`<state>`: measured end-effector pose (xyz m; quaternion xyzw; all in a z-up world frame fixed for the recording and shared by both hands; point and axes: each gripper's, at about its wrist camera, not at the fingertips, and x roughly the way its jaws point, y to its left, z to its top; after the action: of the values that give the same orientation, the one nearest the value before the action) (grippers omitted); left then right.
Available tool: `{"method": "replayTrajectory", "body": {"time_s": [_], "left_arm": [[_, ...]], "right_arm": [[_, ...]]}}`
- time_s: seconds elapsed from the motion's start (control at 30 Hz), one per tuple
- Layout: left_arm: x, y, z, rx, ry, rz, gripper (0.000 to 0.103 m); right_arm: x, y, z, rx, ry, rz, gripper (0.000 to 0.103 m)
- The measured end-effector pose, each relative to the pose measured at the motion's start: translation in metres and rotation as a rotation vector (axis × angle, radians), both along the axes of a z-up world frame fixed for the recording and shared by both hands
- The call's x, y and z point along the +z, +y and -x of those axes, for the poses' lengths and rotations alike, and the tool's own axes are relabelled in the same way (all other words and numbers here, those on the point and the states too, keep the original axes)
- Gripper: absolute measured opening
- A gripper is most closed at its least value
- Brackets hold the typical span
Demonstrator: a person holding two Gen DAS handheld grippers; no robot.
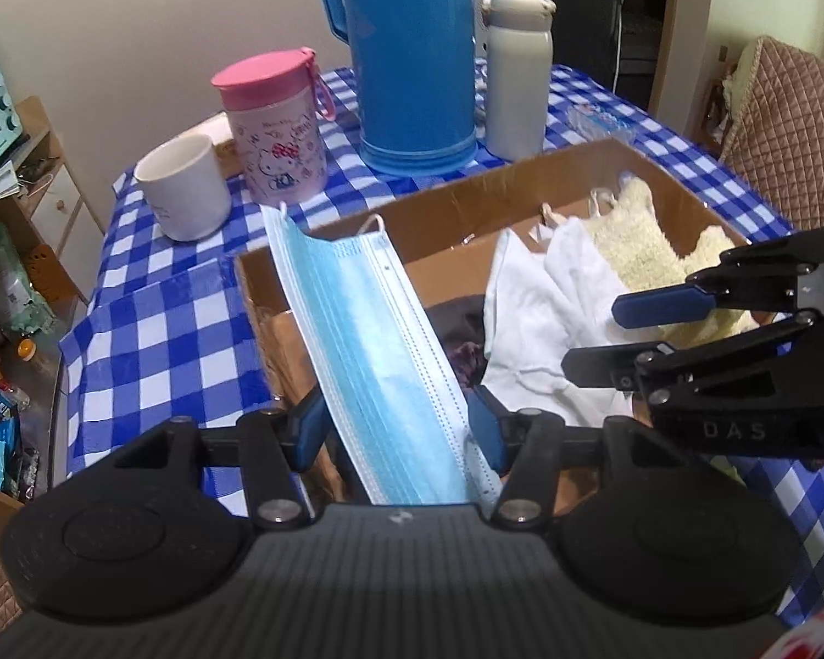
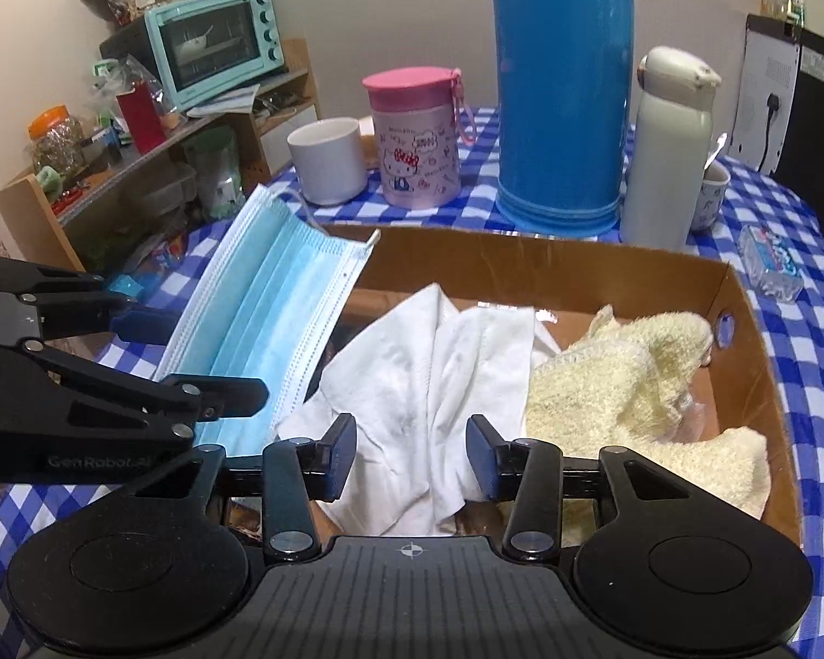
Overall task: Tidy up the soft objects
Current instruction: 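Lower the mask and cloth into the box and open both grippers, then lift both grippers out of the box and return to the table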
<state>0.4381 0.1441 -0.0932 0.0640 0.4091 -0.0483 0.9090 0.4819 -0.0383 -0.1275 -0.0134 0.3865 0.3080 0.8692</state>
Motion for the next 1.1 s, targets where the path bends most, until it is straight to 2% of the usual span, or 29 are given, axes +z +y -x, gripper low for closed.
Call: {"method": "replayTrajectory", "body": {"time_s": [0.3,0.67,0.83,1.1], "left_arm": [[0.014,0.011,0.011,0.04,-0.039,-0.001,0.052],[0.021,0.004,0.029,0.049,-0.032,0.063,0.052],[0.016,0.003,0.033,0.068,-0.019,0.083,0.052],[-0.004,0.009,0.016,0.119,0.019,0.126,0.051]], "right_arm": [[0.007,-0.011,0.004,-0.022,-0.008,-0.028,0.045],[0.013,-0.024,0.015,-0.039,0.011,-0.042,0.045],[0.016,-0.03,0.025,-0.044,0.012,-0.051,0.045],[0.013,-0.036,0.02,-0.089,0.017,-0.053,0.045]]}}
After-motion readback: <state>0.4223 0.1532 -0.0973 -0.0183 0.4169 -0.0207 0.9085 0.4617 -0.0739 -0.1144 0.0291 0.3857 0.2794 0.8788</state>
